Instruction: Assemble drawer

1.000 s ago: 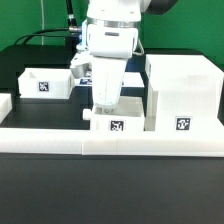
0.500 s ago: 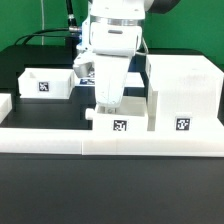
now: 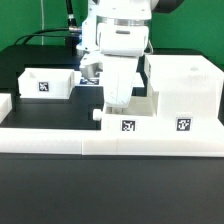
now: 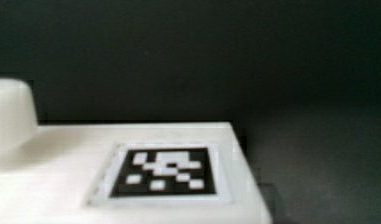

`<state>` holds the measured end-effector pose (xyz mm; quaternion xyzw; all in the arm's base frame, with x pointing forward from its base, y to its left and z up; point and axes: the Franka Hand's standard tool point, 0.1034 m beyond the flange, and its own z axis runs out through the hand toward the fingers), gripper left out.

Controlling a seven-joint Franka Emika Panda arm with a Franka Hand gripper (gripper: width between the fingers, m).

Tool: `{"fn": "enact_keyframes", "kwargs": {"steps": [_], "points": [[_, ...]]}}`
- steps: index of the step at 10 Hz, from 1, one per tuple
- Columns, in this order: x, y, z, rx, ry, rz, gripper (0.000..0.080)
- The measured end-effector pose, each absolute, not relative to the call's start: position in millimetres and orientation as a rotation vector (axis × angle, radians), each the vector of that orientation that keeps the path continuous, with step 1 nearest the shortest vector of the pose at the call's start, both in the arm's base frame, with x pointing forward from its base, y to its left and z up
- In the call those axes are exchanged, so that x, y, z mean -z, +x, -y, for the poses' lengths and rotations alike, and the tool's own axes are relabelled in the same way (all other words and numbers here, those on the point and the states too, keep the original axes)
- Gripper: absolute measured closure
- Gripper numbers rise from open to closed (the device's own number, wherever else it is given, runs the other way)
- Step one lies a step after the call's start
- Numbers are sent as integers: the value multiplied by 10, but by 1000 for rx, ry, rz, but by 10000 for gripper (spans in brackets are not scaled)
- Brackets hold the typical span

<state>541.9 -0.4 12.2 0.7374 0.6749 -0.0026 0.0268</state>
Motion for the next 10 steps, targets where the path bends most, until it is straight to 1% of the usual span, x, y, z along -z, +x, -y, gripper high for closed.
{"fn": "enact_keyframes", "kwargs": {"steps": [10], "points": [[-126,5422,22,49,2240,-2119,757]]}}
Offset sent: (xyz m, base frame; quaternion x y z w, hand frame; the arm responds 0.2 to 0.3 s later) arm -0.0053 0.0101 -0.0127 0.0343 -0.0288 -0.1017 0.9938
